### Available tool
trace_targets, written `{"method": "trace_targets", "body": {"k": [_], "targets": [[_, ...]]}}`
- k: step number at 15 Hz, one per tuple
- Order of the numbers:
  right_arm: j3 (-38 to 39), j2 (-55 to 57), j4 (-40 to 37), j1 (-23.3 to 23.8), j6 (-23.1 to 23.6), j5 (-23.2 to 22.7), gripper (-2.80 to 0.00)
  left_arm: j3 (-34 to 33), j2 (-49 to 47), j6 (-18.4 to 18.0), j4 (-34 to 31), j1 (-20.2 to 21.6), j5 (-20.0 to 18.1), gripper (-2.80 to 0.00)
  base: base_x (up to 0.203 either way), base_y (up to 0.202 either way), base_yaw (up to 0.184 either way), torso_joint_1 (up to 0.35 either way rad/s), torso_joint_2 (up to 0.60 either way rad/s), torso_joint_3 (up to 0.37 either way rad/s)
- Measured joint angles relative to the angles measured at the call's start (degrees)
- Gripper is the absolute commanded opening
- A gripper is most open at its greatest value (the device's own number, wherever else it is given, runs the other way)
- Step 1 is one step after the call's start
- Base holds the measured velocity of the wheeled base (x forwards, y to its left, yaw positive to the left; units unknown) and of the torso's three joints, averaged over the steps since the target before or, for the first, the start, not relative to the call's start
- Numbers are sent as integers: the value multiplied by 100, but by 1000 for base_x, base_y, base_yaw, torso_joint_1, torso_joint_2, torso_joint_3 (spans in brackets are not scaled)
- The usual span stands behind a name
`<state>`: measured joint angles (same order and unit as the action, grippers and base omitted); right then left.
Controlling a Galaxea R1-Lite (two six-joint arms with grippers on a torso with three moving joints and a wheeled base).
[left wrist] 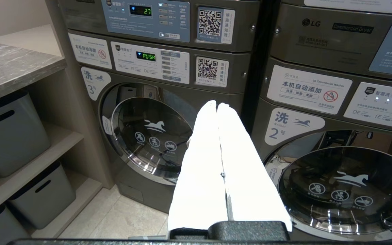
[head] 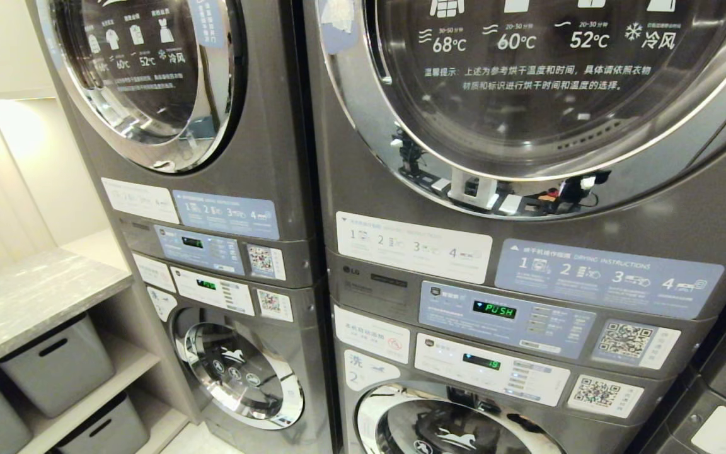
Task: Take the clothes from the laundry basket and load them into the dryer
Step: Open the dryer
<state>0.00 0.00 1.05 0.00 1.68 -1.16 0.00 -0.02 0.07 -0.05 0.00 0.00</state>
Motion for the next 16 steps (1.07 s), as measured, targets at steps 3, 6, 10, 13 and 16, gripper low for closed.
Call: {"method": "trace_targets", "body": {"k": [3, 6, 10, 13, 16], "targets": [[0, 0, -9, 0, 16, -2, -280, 0, 0, 0, 1, 0, 0, -280, 0, 0, 0, 0, 0, 0], [0, 0, -4, 0, 13, 1, -280, 0, 0, 0, 0, 0, 0, -280, 0, 0, 0, 0, 0, 0], [0, 0, -9, 0, -71, 74, -280, 0, 0, 0, -1, 0, 0, -280, 0, 0, 0, 0, 0, 0], [-84, 0, 24, 0, -1, 232, -280, 0, 0, 0, -1, 0, 0, -280, 0, 0, 0, 0, 0, 0], [-889, 140, -194, 2, 124, 224, -280, 0, 0, 0, 0, 0, 0, -280, 0, 0, 0, 0, 0, 0]]}}
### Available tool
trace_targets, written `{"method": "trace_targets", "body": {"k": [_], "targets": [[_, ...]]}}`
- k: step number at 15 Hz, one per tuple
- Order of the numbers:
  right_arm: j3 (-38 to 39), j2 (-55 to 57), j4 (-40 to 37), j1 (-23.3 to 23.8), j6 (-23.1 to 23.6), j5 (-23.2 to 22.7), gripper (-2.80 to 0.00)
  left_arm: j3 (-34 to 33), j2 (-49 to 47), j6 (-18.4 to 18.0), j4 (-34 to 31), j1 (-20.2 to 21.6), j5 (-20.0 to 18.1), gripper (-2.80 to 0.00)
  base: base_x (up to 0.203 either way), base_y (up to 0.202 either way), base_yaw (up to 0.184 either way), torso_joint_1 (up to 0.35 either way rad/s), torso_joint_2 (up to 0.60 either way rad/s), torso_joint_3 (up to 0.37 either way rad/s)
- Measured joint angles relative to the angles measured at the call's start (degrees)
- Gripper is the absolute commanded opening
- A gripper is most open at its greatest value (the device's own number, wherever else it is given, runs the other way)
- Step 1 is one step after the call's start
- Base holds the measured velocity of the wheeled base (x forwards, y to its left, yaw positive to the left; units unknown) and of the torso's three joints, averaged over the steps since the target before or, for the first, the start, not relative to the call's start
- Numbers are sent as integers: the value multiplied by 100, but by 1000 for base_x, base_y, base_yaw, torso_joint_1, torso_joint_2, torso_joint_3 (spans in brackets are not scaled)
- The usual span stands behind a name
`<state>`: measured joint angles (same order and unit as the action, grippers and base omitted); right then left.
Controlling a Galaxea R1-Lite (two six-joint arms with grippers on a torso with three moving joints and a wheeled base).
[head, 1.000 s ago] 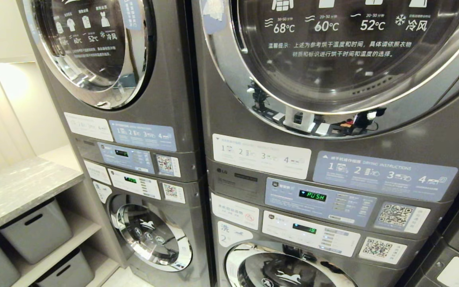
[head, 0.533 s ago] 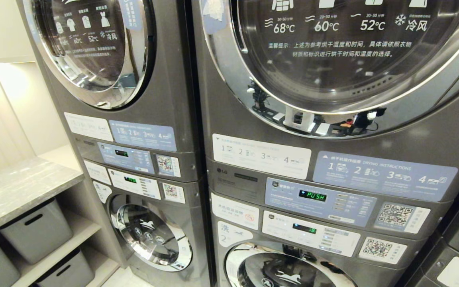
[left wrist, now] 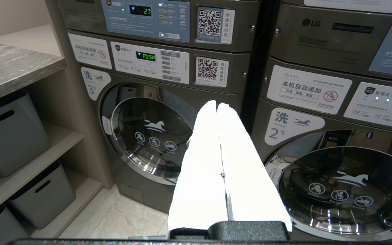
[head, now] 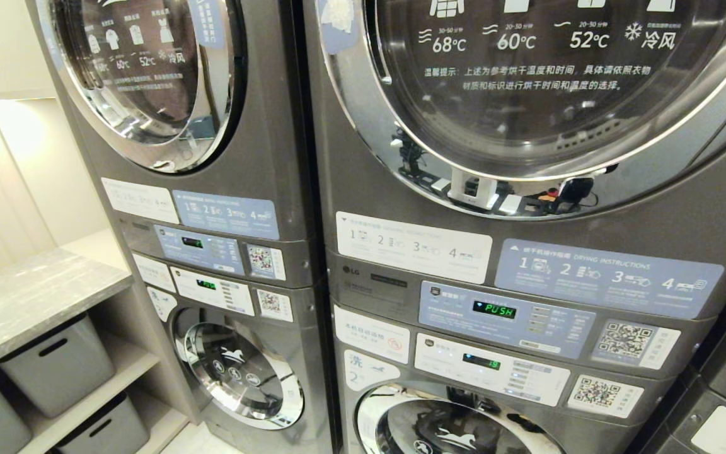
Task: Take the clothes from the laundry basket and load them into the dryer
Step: Open the dryer
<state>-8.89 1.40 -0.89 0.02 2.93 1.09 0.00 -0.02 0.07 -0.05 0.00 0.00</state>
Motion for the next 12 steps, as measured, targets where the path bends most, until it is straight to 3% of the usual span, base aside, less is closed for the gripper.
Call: {"method": "trace_targets", "body": {"k": [5, 7, 9, 10, 12], "targets": [[-2714, 2141, -156, -7, 1, -199, -280, 0, 0, -10, 2, 0, 0, -280, 0, 0, 0, 0, 0, 0], [-3821, 3373, -181, -46, -8, -721, -280, 0, 0, -15, 5, 0, -5, -280, 0, 0, 0, 0, 0, 0], [-4814, 4575, -198, -318, -9, -1631, -280, 0, 0, -15, 5, 0, -5, -280, 0, 0, 0, 0, 0, 0], [-5203, 5094, -205, -659, -9, -2111, 0, 0, 0, -15, 5, 0, -5, -280, 0, 0, 0, 0, 0, 0], [-5954, 6007, -200, -1395, 5, -2753, 0, 0, 0, -17, 5, 0, -2, -280, 0, 0, 0, 0, 0, 0]]}}
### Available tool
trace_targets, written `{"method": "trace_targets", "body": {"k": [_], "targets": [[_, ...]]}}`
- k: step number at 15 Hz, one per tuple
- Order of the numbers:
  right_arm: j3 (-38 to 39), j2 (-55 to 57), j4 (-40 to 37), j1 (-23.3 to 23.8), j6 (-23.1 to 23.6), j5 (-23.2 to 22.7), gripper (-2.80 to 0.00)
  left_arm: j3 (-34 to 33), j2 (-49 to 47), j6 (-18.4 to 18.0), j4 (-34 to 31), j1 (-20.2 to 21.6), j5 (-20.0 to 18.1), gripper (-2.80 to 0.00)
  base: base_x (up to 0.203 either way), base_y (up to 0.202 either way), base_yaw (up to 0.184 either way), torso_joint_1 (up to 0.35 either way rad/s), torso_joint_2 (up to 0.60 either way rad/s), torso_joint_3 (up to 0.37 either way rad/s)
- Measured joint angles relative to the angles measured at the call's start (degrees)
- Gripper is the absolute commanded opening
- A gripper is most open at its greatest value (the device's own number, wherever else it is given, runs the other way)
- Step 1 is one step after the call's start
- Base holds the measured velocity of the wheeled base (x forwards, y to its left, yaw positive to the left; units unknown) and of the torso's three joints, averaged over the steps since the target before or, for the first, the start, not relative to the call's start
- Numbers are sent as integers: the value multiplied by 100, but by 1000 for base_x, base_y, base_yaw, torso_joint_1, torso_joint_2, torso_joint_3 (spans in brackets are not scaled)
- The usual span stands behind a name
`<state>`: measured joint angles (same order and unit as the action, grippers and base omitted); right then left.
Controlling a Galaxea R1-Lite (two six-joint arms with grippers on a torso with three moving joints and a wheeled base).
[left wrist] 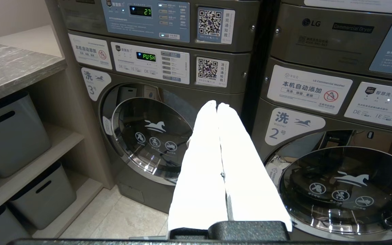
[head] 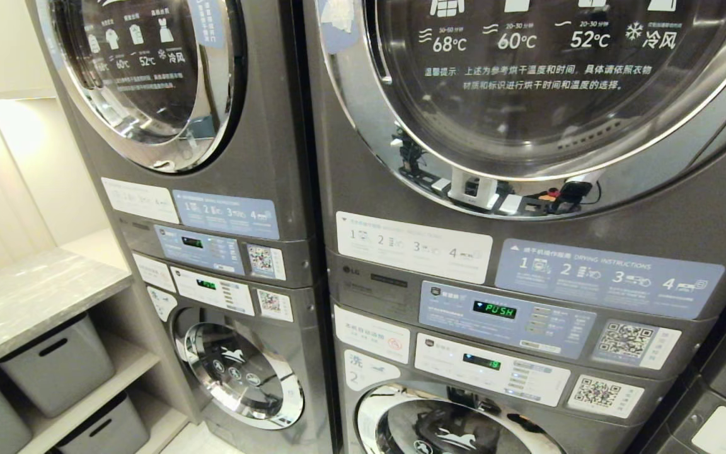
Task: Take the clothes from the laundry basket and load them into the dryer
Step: Open the dryer
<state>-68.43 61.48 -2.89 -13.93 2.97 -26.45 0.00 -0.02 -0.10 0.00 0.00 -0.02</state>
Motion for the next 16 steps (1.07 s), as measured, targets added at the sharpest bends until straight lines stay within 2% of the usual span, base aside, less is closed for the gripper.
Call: {"method": "trace_targets", "body": {"k": [1, 3, 6, 8, 11, 13, 16], "targets": [[-376, 472, 67, -326, 8, -74, 0, 0, 0, 0, 0, 0, -2, -280, 0, 0, 0, 0, 0, 0], [-1084, 1372, 386, -932, 19, 133, 0, 0, 0, 0, 0, 0, -2, -280, 0, 0, 0, 0, 0, 0], [-2433, 2806, 1082, -1826, 33, 1035, 0, 0, 0, 2, 0, 0, 1, -280, 0, 0, 0, 0, 0, 0], [-3428, 3665, 1325, -2237, 40, 1691, 0, 0, 0, 7, 0, 0, 2, -280, 0, 0, 0, 0, 0, 0], [-4225, 4574, 1457, -2603, 105, 2390, 0, 0, 0, 15, 0, 0, 0, -280, 0, 0, 0, 0, 0, 0], [-4337, 4902, 1671, -2695, 157, 2636, 0, 0, 0, 15, 0, 0, 2, -280, 0, 0, 0, 0, 0, 0], [-4366, 5348, 2565, -2721, 276, 2875, 0, 0, 0, 17, 0, 0, 2, -280, 0, 0, 0, 0, 0, 0]]}}
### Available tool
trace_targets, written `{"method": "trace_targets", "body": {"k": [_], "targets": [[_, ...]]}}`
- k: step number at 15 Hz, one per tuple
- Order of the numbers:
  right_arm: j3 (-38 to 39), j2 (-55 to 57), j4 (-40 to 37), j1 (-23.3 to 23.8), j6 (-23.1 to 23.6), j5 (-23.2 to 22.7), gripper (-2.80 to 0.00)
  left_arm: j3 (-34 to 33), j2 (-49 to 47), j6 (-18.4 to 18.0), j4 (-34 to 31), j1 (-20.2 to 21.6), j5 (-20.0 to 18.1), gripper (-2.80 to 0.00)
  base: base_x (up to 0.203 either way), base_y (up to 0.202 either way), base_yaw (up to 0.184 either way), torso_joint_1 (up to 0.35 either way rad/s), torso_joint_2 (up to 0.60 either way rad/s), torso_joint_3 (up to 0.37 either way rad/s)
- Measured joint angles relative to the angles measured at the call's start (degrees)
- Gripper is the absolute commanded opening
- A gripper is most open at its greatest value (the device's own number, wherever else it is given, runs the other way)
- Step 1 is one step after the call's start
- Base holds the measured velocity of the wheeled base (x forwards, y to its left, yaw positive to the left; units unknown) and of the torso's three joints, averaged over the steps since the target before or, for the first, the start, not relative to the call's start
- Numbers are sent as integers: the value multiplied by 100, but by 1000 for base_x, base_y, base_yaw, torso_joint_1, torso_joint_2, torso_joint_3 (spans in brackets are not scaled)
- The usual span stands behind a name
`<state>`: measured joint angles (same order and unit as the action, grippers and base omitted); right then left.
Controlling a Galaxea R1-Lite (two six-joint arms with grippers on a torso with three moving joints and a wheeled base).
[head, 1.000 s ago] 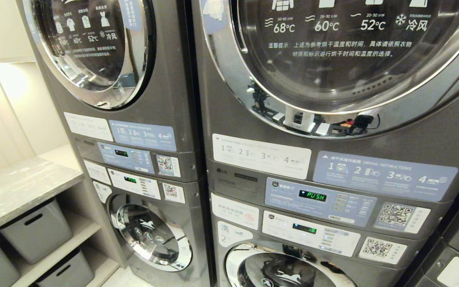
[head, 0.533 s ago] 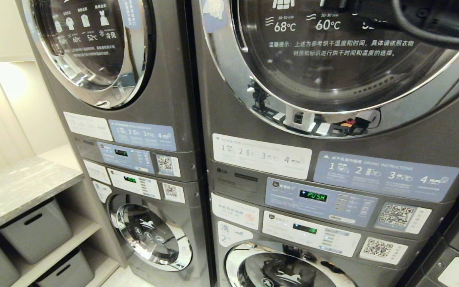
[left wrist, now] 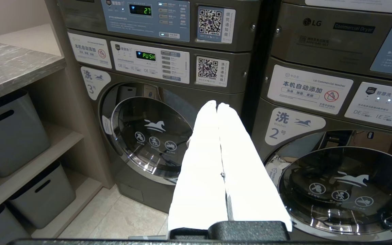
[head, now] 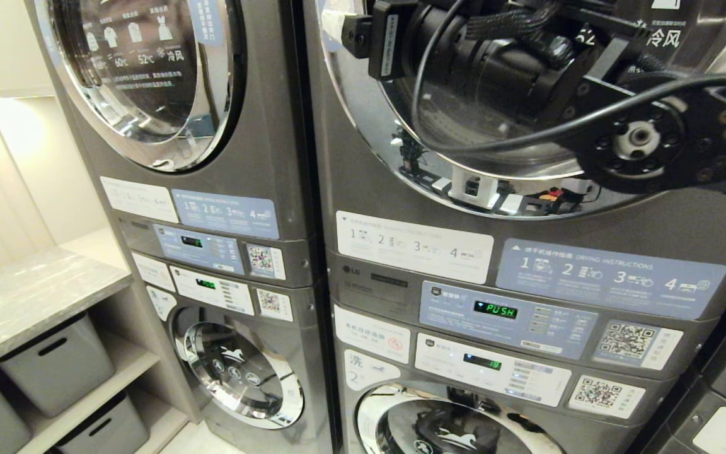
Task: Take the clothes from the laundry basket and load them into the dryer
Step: Open the dryer
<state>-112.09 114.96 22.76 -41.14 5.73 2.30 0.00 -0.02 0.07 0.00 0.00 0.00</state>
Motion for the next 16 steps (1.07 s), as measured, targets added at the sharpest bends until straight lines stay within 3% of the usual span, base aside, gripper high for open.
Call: {"method": "trace_targets", "body": {"k": [6, 16], "targets": [[-6, 737, 1391, -4, 35, 64, 0, 0, 0, 0, -2, 0, 0, -280, 0, 0, 0, 0, 0, 0], [-15, 1075, 1671, 77, 280, 299, 0, 0, 0, 0, -8, 0, 0, -280, 0, 0, 0, 0, 0, 0]]}}
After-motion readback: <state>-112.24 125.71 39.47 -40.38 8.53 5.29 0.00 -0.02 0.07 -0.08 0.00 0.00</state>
